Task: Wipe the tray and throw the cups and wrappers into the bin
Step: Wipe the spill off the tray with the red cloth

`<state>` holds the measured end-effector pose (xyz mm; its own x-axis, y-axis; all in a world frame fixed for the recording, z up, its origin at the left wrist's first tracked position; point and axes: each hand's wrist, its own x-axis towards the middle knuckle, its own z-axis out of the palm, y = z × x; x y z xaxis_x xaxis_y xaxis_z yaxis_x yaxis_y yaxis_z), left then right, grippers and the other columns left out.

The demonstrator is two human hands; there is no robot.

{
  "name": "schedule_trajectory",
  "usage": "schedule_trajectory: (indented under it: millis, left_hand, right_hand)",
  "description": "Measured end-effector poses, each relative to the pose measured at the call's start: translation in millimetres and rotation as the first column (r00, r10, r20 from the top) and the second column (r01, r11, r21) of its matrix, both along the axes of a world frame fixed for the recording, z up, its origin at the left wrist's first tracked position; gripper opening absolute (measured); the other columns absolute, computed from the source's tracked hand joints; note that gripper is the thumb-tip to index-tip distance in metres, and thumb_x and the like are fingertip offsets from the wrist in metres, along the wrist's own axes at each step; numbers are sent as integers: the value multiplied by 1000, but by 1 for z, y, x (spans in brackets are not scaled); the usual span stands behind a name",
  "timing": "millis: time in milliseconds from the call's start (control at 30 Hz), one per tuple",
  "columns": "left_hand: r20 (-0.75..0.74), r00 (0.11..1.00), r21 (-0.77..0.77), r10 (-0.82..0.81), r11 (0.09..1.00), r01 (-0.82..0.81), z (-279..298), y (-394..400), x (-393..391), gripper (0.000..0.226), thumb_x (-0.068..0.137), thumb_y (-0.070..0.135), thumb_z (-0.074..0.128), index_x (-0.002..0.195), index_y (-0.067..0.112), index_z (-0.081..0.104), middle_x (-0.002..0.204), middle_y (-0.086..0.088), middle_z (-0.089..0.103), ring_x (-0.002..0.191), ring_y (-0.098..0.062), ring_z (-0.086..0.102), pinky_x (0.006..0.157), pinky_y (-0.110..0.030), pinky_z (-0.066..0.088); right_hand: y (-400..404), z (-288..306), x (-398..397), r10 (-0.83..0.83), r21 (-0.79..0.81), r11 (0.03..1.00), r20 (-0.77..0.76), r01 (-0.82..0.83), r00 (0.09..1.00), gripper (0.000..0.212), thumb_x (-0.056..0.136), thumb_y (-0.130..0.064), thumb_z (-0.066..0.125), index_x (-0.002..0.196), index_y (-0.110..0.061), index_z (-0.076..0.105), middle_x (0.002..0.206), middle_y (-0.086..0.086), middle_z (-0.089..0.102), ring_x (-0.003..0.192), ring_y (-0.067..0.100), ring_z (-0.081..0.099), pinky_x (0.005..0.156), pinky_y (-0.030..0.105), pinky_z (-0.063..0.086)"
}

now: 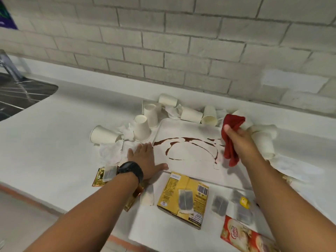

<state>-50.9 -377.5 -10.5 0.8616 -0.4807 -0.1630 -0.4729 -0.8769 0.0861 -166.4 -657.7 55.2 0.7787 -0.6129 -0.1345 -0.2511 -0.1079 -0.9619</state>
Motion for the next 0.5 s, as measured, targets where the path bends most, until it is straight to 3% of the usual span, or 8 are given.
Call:
schedule_trajectory:
  millis: [33, 67, 100, 167, 233, 367, 500]
  left_hand:
    - [-11, 1000, 20, -1, 1000, 1, 1, 1, 1, 114, 69, 87, 37, 149, 10, 10, 157, -6, 20, 145, -27, 15, 113, -56, 17]
    - [-17, 1000, 37, -6, 999, 6, 2, 1, 3, 117, 67, 89, 37, 149, 10, 9, 157, -6, 19, 145, -27, 13, 113, -56, 16]
    - [-22, 1000, 47, -14, 999, 15, 3, 1, 6, 118, 66, 89, 37, 149, 10, 8, 157, -6, 18, 146, -28, 10, 114, -57, 14]
    - [-44, 999, 48, -28, 998, 30, 3, 1, 9, 119, 66, 89, 37, 150, 11, 5, 159, -6, 15, 147, -30, 4, 114, -57, 9]
    - [-66, 997, 33, -30, 999, 33, 2, 3, 8, 120, 66, 90, 36, 151, 12, 2, 160, -4, 10, 147, -31, -2, 115, -57, 4]
    - [-105, 994, 28, -24, 999, 27, -5, 5, 10, 122, 65, 92, 31, 152, 14, -5, 162, -3, -2, 147, -31, -11, 115, -57, -3]
    - [-102, 994, 38, -29, 999, 33, -10, 6, 11, 122, 64, 94, 24, 151, 16, -9, 161, -2, -7, 146, -30, -15, 116, -57, -6]
  right_hand:
    - [1, -4, 5, 81, -81, 993, -91, -89, 992, 54, 82, -55, 64, 120, -18, 59, 98, 8, 68, 89, 28, 68, 78, 32, 58]
    - [0, -12, 10, 168, -166, 966, -189, -200, 968, 54, 85, -51, 63, 129, -20, 54, 113, 8, 65, 103, 28, 65, 89, 36, 55]
    - [-3, -22, 17, 230, -262, 915, -285, -306, 930, 62, 86, -52, 61, 139, -24, 47, 136, 5, 54, 124, 25, 53, 106, 38, 42]
    - [-1, -34, 23, 253, -399, 806, -435, -436, 864, 73, 85, -61, 55, 148, -27, 35, 158, -2, 25, 146, 18, 20, 120, 41, 16]
    - [4, -39, 30, 208, -456, 773, -475, -442, 855, 74, 88, -63, 48, 150, -27, 30, 161, -4, 15, 149, 17, 7, 121, 42, 8]
    - [6, -42, 56, 100, -601, 650, -539, -465, 837, 76, 90, -65, 38, 152, -22, 23, 162, 4, 9, 149, 29, 6, 119, 47, 9]
    - [5, -69, 64, -15, -628, 585, -641, -513, 767, 86, 84, -76, 28, 153, -25, 14, 163, 5, 4, 149, 31, -1, 118, 55, 4]
